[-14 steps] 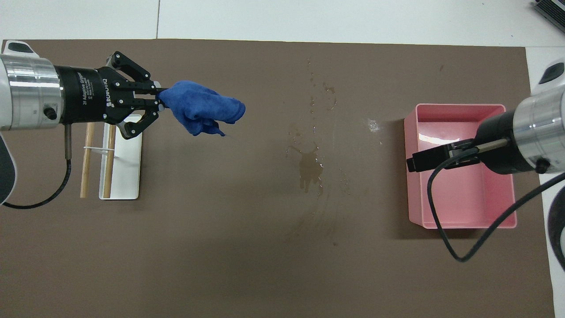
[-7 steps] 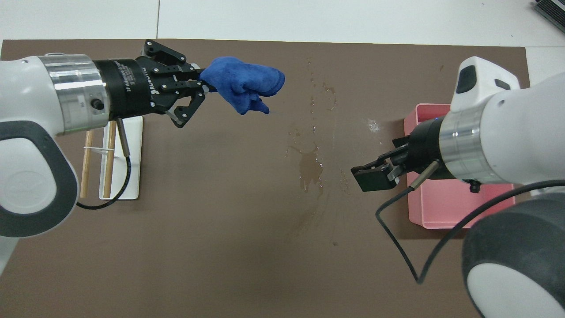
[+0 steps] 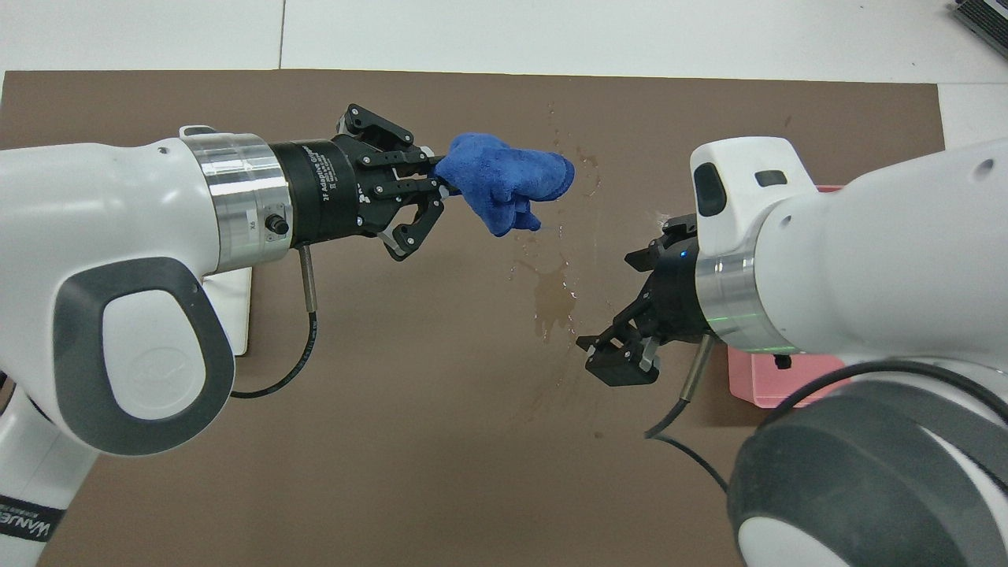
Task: Wipe water with towel using both arms
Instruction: 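Hand the blue towel from the left gripper to the right gripper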
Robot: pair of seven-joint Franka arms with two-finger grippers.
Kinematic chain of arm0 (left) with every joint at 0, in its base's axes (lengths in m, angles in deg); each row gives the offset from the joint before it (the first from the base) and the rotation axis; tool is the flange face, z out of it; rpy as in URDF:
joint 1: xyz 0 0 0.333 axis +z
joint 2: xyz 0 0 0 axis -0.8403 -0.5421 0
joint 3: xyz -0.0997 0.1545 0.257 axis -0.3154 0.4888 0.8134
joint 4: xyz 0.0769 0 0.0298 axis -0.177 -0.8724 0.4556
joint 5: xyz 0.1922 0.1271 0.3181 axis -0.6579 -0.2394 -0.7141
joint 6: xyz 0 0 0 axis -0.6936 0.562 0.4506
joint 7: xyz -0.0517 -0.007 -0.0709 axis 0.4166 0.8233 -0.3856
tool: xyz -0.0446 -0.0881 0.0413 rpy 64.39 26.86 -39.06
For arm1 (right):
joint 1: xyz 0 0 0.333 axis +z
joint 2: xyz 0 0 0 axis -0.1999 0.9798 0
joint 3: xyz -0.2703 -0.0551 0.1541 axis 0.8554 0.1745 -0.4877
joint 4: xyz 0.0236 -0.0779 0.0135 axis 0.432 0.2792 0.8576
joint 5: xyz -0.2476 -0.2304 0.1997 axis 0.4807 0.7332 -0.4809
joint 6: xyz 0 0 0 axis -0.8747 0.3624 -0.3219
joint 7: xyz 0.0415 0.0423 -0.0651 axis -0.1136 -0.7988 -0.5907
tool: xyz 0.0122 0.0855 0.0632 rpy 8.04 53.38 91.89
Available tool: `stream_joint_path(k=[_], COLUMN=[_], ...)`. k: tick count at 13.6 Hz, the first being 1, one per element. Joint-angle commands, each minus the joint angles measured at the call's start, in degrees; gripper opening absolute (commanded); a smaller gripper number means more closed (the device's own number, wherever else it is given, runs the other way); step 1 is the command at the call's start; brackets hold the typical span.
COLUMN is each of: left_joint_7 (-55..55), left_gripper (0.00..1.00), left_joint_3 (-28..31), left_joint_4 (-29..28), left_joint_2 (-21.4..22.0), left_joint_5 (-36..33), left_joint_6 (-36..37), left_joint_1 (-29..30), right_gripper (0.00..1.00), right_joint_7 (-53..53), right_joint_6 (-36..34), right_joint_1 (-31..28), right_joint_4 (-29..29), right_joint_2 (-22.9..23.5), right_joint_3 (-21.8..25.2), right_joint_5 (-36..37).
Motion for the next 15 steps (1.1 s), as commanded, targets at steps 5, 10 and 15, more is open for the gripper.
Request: stream_joint_path(k=[5,10,15], left_joint_7=[-0.46,0.25,2.35], left_gripper=[0.00,0.00,0.00], left_joint_3=[0.65,-0.58,-0.67], left_joint_4=[1.85,2.47,0.37], left_joint_2=[2.17,2.08,2.17], left_joint_5=[0.10,0.45,0.27], left_joint_6=[15.46,13.79,3.25], left_joint_1=[0.05,-0.39,-4.07], right_gripper=[1.00,1.00,1.00], right_joint_7=[18.01,19.79,18.83], right_joint_6=[5.31,10.22,16.54], right_joint_1=[-1.04,-1.67,1.75], right_joint_4=[0.71,0.36,0.62], right_joint_2=[0.81,3.87,4.59], right_joint_3=[0.25,0.16,-0.19], right_joint_5=[-5.85,-6.11,-8.92])
